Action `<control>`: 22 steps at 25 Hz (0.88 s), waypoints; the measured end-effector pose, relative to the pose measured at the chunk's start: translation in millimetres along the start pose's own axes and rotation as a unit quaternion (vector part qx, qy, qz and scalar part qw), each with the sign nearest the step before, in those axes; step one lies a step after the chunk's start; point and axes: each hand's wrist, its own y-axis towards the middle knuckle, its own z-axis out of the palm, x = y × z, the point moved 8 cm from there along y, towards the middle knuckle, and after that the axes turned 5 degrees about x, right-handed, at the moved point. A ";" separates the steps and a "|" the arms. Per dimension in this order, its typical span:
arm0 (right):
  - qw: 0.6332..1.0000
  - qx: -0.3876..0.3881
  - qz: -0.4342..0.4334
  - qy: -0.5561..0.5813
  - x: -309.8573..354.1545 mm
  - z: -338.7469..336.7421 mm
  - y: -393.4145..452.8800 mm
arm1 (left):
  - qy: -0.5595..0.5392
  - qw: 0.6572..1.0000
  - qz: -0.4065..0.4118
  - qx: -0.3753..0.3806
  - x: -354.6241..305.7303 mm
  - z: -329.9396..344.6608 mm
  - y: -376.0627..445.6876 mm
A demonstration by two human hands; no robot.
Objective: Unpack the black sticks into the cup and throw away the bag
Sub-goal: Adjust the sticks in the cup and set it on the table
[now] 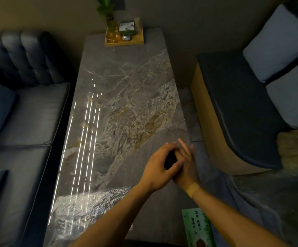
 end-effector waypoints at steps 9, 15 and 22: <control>0.991 0.129 -0.025 -0.019 19.7 -1.6 -6.7 | -0.007 0.996 -0.089 0.030 31.4 -2.7 -19.0; 0.988 0.150 -0.043 -0.019 22.6 3.9 -1.5 | -0.068 0.987 -0.129 0.065 39.9 5.7 -23.6; 0.999 0.031 -0.017 -0.026 25.7 -9.4 -3.8 | 0.036 0.994 -0.088 0.050 32.9 0.5 -17.2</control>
